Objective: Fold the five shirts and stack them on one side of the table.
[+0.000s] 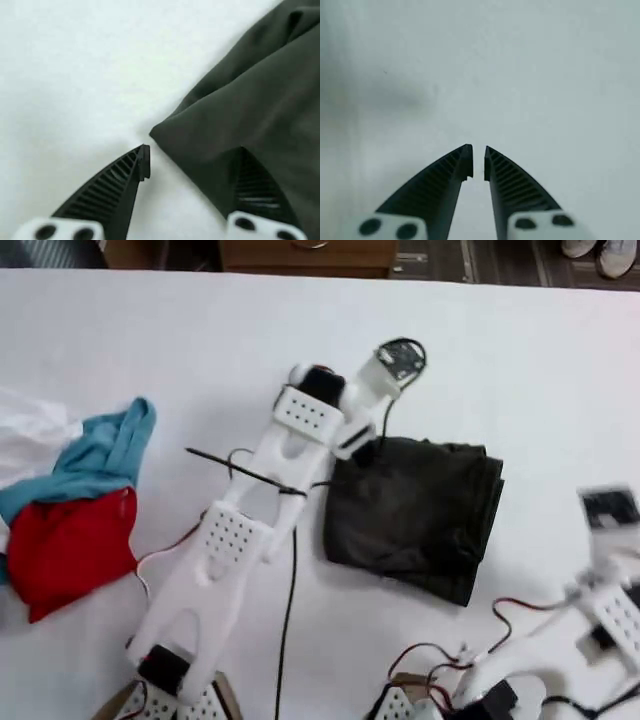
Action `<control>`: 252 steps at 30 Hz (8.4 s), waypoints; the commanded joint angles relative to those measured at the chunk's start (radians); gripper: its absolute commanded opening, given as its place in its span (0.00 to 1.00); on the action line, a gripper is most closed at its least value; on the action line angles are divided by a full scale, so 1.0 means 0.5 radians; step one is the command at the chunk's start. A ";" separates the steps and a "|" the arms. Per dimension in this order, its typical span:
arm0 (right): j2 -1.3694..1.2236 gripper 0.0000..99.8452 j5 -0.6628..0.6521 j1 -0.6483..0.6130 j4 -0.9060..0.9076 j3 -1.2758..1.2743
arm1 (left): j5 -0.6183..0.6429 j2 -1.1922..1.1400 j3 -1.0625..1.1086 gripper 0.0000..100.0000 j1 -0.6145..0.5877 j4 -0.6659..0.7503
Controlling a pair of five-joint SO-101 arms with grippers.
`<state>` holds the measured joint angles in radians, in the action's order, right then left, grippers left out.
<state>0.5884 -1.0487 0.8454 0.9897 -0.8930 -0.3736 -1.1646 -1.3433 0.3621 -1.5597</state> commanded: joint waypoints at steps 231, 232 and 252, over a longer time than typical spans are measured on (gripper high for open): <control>-1.720 0.16 -0.902 -1.425 1.404 1.823 | -0.034 0.531 0.407 0.29 -0.767 -0.451; -1.680 0.16 -0.899 -1.441 1.404 1.771 | -0.034 0.531 0.407 0.29 -0.804 -0.451; 0.155 0.16 -0.700 -1.858 0.364 -0.313 | -0.043 0.531 0.407 0.29 -0.997 -0.454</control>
<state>0.5992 -1.4078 -0.0752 1.2904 -0.9574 -0.3828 -0.9835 -1.1423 -0.1274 -1.7699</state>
